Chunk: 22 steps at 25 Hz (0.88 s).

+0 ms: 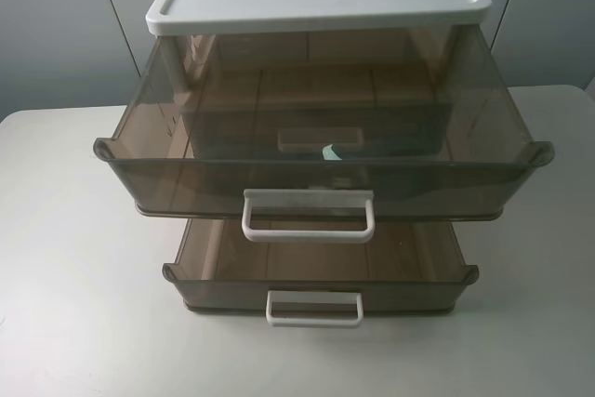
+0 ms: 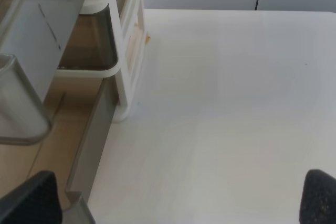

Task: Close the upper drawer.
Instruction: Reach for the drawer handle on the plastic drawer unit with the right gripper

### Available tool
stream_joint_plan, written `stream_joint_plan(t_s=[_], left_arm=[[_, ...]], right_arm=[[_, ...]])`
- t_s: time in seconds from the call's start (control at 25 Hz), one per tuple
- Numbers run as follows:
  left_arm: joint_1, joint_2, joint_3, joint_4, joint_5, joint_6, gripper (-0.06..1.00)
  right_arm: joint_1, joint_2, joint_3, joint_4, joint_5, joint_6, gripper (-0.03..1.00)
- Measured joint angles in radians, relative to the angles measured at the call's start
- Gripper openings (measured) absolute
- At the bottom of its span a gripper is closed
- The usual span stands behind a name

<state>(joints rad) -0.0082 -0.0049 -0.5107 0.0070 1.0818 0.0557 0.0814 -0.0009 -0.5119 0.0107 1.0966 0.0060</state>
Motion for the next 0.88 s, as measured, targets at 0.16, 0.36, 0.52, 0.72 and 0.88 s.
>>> stream_joint_plan(t_s=[0.16, 0.36, 0.52, 0.72, 0.88], left_arm=[[0.0, 0.0, 0.0, 0.0, 0.0, 0.0, 0.74], [0.0, 0.0, 0.0, 0.0, 0.0, 0.0, 0.74], [0.0, 0.0, 0.0, 0.0, 0.0, 0.0, 0.74], [0.0, 0.0, 0.0, 0.0, 0.0, 0.0, 0.74], [0.0, 0.0, 0.0, 0.0, 0.0, 0.0, 0.74]], right_arm=[[0.0, 0.0, 0.0, 0.0, 0.0, 0.0, 0.69], [0.0, 0.0, 0.0, 0.0, 0.0, 0.0, 0.69], [0.0, 0.0, 0.0, 0.0, 0.0, 0.0, 0.69], [0.0, 0.0, 0.0, 0.0, 0.0, 0.0, 0.69], [0.0, 0.0, 0.0, 0.0, 0.0, 0.0, 0.69]])
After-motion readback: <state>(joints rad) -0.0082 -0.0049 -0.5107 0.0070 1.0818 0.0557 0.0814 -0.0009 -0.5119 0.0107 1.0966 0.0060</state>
